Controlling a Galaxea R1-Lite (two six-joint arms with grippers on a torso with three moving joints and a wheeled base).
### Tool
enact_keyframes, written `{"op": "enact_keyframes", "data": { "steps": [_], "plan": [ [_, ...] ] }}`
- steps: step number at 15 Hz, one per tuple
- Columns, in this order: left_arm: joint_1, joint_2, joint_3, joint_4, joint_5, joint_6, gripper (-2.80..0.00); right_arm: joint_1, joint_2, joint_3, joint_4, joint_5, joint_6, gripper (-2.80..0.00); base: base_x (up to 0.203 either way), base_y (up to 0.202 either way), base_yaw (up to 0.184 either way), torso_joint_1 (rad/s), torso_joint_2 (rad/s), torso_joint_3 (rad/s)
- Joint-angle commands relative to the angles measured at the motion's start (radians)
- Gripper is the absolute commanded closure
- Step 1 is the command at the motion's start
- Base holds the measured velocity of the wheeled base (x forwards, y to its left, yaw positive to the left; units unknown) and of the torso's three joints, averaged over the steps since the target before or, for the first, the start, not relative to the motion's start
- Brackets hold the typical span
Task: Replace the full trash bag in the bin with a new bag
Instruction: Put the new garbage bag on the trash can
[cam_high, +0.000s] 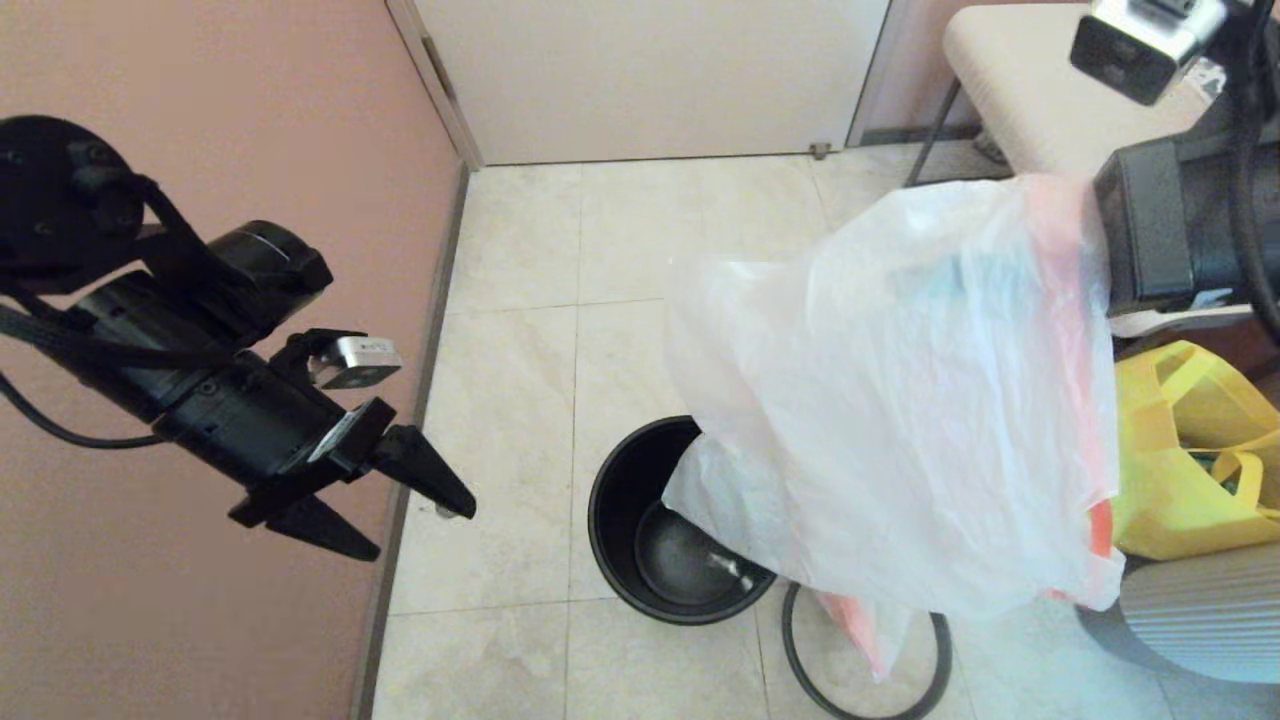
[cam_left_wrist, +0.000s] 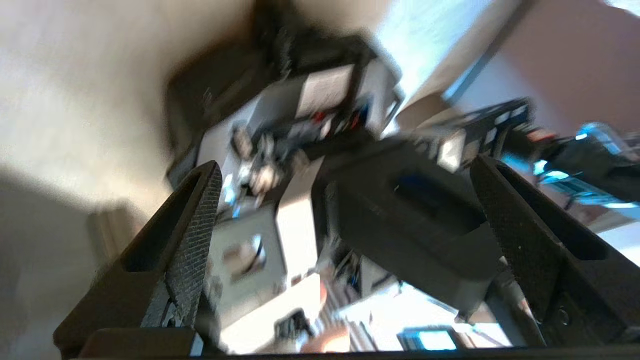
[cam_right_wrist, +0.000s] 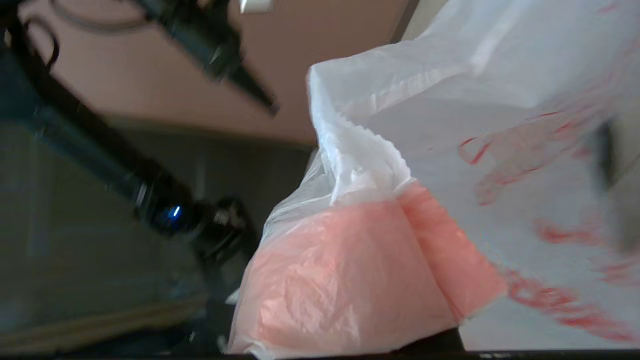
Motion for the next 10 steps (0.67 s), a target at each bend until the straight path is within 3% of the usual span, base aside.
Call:
{"op": "enact_keyframes", "data": {
  "steps": [1, 3, 7, 8, 10],
  "plan": [
    [-0.003, 0.042, -0.003, -0.059, -0.046, -0.002, -2.80, 0.044, 0.009, 0.079, 0.002, 0.020, 0.000, 0.00, 0.000, 0.000, 0.000, 0.000, 0.00, 0.000],
    [-0.018, 0.093, -0.014, -0.176, -0.095, -0.008, -2.80, 0.100, 0.000, 0.129, 0.001, 0.023, 0.002, 0.00, 0.000, 0.000, 0.000, 0.000, 0.00, 0.000],
    [-0.042, 0.114, -0.019, -0.356, -0.114, -0.077, -2.80, 0.208, -0.049, 0.161, 0.018, 0.022, 0.049, 0.00, 0.000, 0.000, 0.000, 0.000, 0.00, 0.000],
    [-0.042, 0.113, -0.024, -0.403, -0.114, -0.114, 0.00, 0.223, -0.055, 0.163, 0.030, 0.021, 0.072, 0.00, 0.000, 0.000, 0.000, 0.000, 0.00, 0.000],
    [-0.043, 0.111, -0.037, -0.510, -0.115, -0.206, 0.00, 0.236, -0.057, 0.185, 0.035, 0.020, 0.087, 0.00, 0.000, 0.000, 0.000, 0.000, 0.00, 0.000]
  ]
}}
